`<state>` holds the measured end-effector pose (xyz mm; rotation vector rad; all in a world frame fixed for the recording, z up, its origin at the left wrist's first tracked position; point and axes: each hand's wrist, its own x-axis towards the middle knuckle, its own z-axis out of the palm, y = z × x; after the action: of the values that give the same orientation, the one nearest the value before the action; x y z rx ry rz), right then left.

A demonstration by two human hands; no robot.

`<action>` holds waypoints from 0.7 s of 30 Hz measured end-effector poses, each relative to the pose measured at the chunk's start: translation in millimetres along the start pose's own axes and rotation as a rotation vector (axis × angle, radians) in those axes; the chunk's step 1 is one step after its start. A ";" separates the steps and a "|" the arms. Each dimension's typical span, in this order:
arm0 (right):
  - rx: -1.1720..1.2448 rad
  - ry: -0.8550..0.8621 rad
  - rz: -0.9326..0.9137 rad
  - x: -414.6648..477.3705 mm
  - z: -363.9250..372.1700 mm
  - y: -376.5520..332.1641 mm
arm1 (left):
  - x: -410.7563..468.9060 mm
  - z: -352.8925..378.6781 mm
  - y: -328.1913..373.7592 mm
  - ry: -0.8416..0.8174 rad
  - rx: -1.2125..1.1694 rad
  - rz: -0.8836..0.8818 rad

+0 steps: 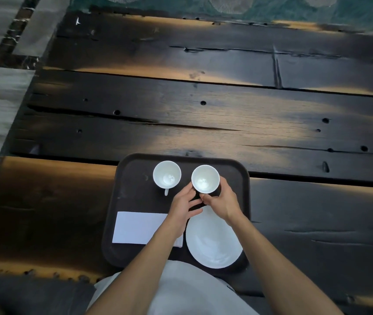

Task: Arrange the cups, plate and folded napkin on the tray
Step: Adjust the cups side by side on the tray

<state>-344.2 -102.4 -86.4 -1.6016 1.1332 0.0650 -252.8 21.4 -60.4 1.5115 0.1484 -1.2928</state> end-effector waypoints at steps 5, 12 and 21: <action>0.002 0.011 0.004 -3.0 13.7 -6.3 | -4.0 -11.7 -3.4 -0.032 -0.005 0.022; 0.028 0.024 0.004 -7.9 18.8 -9.4 | -8.9 -17.7 -1.4 -0.054 0.005 0.051; 0.049 0.041 -0.001 -9.5 21.8 -11.2 | -10.6 -15.5 3.1 -0.037 -0.009 0.049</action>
<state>-330.9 -80.4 -81.2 -1.5663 1.1569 0.0032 -245.3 37.3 -53.2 1.4744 0.0926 -1.2793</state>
